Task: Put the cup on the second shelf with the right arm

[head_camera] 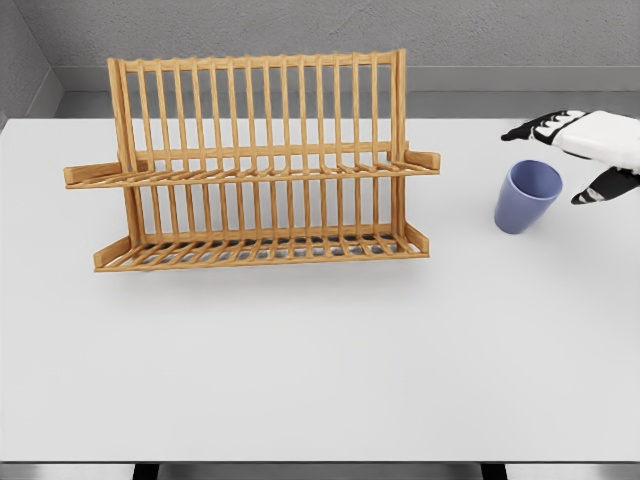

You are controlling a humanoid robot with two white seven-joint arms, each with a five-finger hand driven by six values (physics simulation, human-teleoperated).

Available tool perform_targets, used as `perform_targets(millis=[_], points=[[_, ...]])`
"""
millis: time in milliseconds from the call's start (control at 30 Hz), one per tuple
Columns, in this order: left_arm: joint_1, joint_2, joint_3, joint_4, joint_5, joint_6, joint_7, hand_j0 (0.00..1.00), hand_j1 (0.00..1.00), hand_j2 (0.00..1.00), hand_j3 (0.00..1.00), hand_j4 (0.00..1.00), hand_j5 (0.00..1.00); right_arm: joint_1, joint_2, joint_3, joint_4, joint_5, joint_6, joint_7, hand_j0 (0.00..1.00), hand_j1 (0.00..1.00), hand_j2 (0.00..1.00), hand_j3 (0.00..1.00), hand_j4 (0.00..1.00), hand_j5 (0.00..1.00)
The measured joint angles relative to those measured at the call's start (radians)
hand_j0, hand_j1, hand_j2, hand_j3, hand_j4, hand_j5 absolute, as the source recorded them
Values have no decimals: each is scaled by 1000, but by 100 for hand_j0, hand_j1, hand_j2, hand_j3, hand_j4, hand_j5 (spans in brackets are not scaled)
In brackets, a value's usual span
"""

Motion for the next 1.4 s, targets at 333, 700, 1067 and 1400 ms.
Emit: perform_targets(millis=[333, 700, 1067, 1400], points=[[0, 0, 0, 0, 0, 0, 0, 100, 100, 100, 100, 100, 100, -87, 43, 84, 97, 0, 7, 26, 100, 100, 100, 100, 100, 100], [0, 0, 0, 0, 0, 0, 0, 100, 100, 100, 100, 100, 100, -101, 66, 142, 212, 5, 5, 27, 100, 100, 100, 100, 100, 100], [0, 0, 0, 0, 0, 0, 0, 100, 100, 100, 100, 100, 100, -167, 107, 198, 268, 8, 2, 27, 100, 100, 100, 100, 100, 100], [0, 0, 0, 0, 0, 0, 0, 100, 100, 100, 100, 100, 100, -167, 122, 230, 276, 9, -1, 27, 78, 78, 78, 78, 78, 78]])
